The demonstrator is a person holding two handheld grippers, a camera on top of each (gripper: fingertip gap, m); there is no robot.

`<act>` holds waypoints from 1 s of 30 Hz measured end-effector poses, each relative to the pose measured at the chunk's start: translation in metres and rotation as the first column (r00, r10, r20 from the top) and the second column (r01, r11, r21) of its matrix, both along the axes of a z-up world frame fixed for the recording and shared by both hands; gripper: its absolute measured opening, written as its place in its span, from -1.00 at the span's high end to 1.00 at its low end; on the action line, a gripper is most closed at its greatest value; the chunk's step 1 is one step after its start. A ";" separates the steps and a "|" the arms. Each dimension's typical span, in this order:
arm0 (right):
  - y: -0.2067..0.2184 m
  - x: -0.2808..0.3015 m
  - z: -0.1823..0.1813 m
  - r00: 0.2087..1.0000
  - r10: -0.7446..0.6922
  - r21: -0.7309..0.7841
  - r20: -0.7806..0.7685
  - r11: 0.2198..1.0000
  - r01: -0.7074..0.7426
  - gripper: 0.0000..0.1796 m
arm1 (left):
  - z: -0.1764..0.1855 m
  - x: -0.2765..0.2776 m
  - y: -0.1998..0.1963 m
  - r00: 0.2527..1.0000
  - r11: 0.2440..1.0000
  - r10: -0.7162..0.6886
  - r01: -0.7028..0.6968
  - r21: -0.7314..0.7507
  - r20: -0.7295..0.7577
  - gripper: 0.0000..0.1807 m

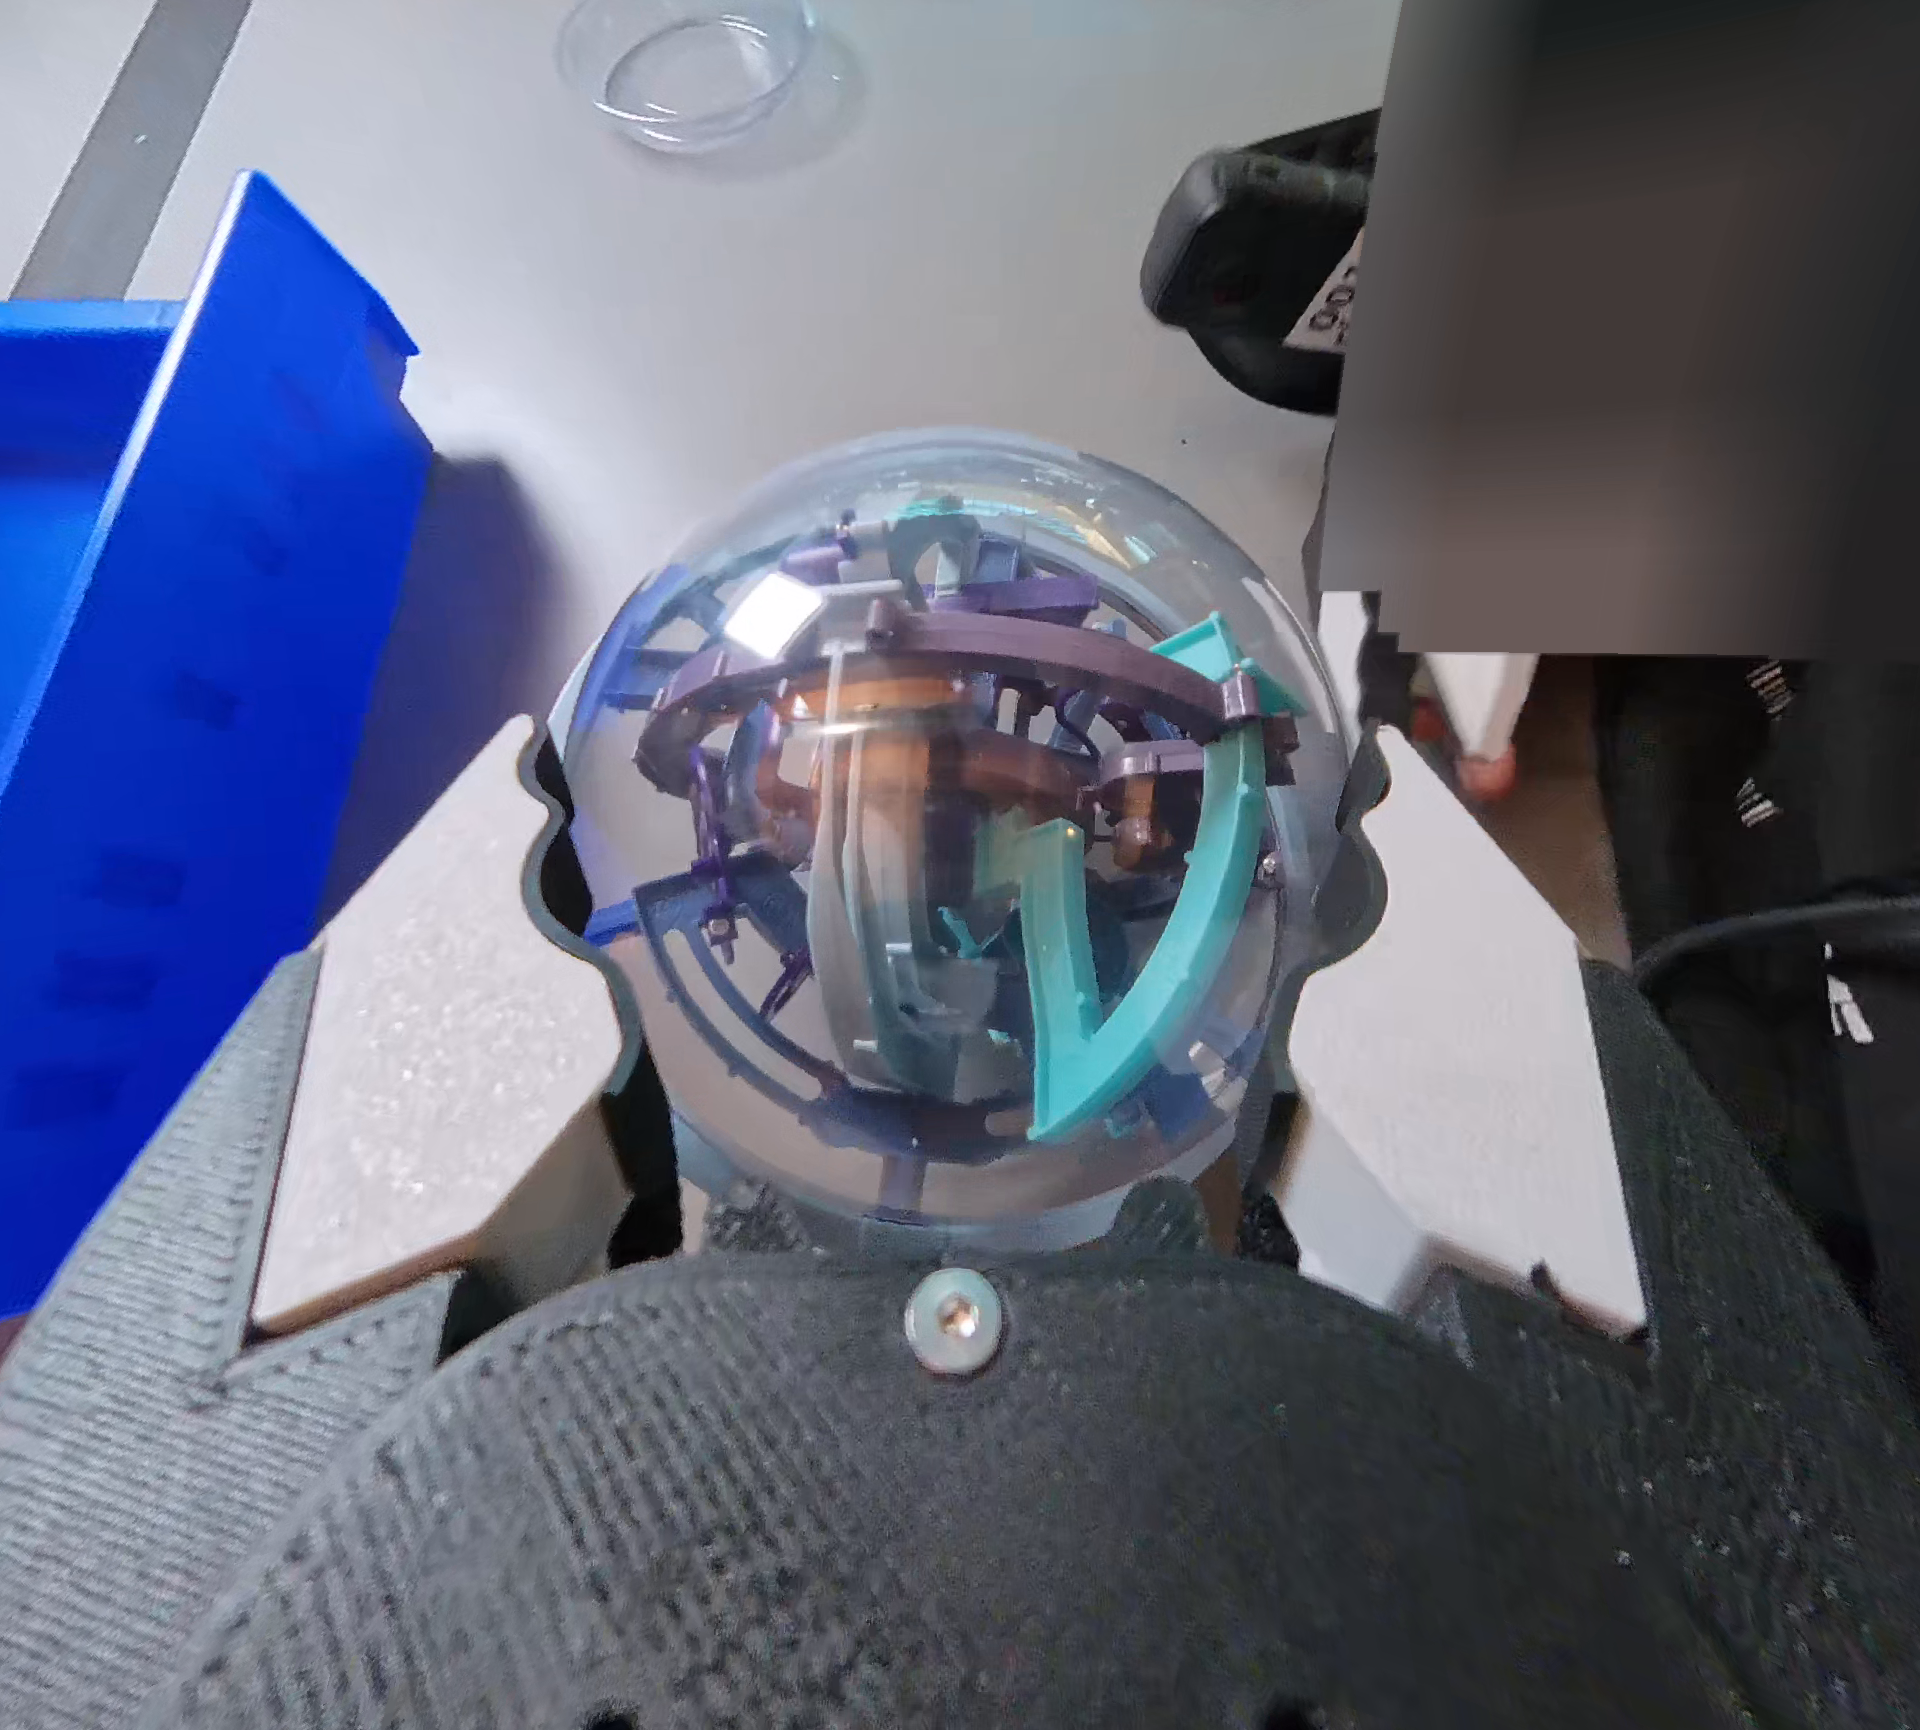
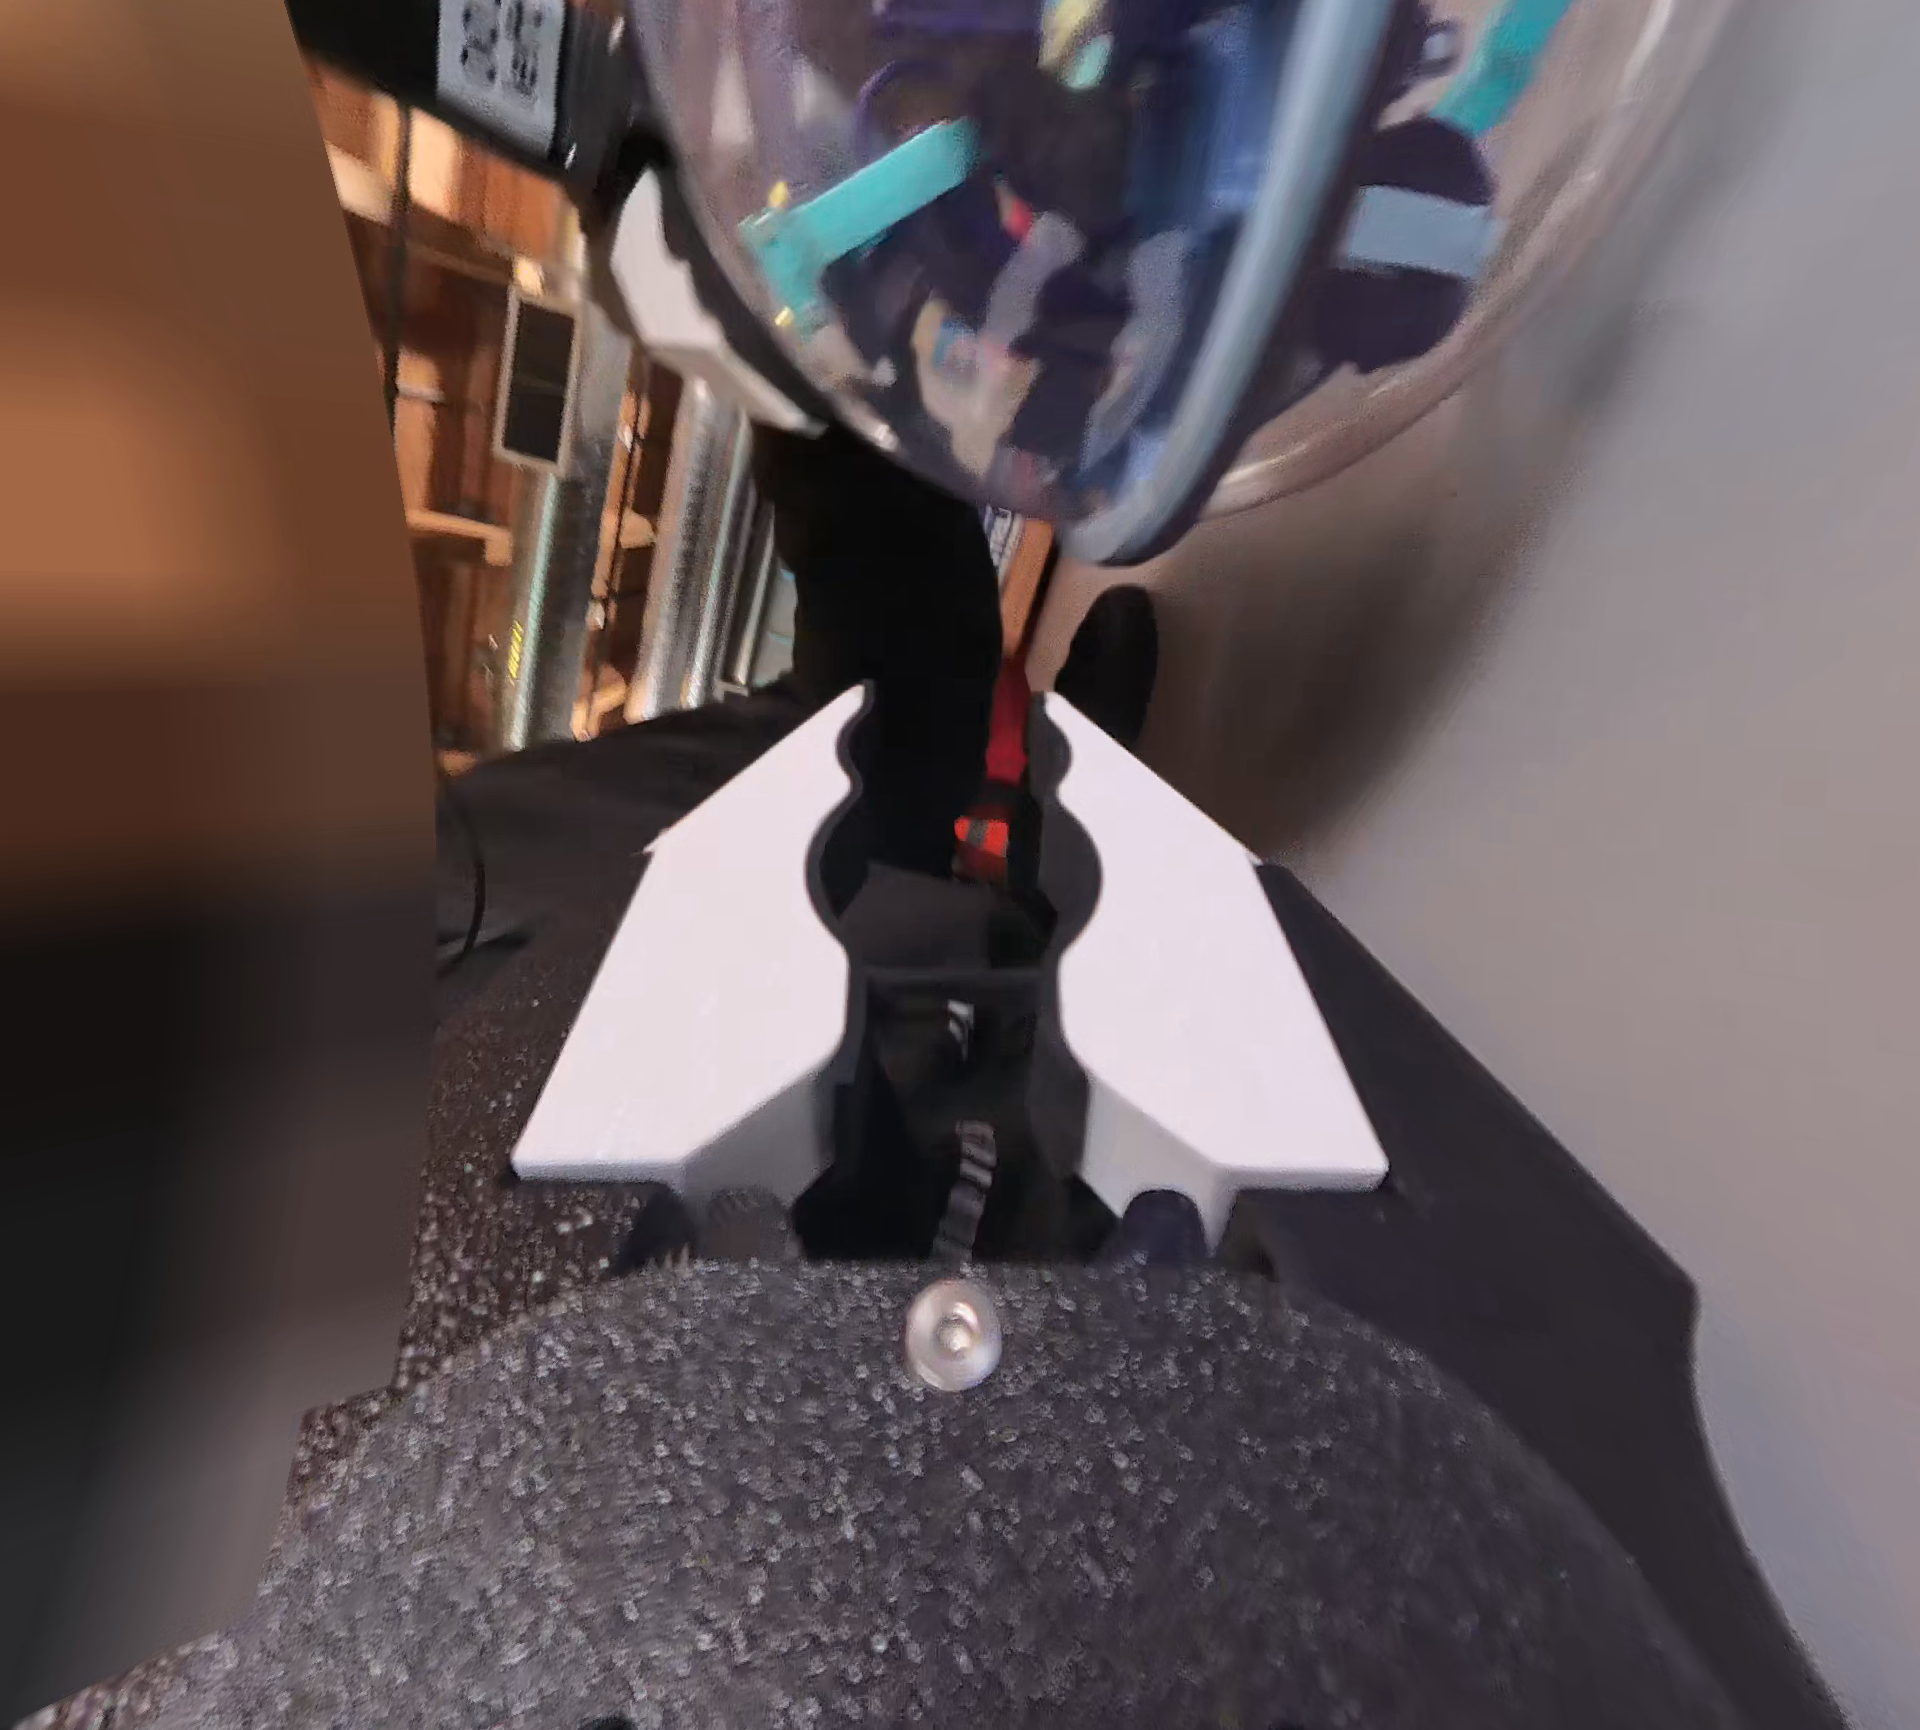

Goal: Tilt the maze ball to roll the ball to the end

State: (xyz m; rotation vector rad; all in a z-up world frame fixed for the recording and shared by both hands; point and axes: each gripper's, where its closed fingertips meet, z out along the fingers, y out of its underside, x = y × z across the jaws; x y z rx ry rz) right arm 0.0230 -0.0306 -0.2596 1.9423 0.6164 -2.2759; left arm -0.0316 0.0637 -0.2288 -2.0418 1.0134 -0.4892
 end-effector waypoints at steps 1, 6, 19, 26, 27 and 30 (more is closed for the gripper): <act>-0.006 0.007 0.005 1.000 0.029 0.051 -0.009 0.998 -0.028 0.64 | 0.000 0.001 -0.001 1.000 1.000 -0.021 0.021 0.009 -0.013 -0.59; 0.020 0.039 0.030 0.994 0.093 0.394 -0.050 0.917 -0.066 0.60 | -0.001 0.006 -0.012 0.990 0.991 -0.112 0.118 0.066 -0.080 -0.59; 0.129 -0.004 -0.005 0.991 0.107 0.505 0.081 0.853 -0.133 0.67 | -0.001 -0.003 -0.015 0.964 0.964 -0.265 0.264 -0.028 -0.008 -0.58; 0.139 -0.020 0.002 0.981 0.196 0.338 0.017 0.922 -0.190 0.73 | -0.002 0.001 -0.015 0.935 0.930 -0.352 0.354 -0.101 0.031 -0.58; 0.138 -0.020 0.002 0.977 0.211 0.330 0.015 0.922 -0.204 0.76 | -0.002 0.002 -0.015 0.931 0.925 -0.363 0.364 -0.107 0.024 -0.58; 0.136 -0.022 0.000 0.972 0.234 0.295 0.019 0.928 -0.229 0.92 | -0.002 0.005 -0.017 0.916 0.907 -0.400 0.397 -0.136 0.009 -0.58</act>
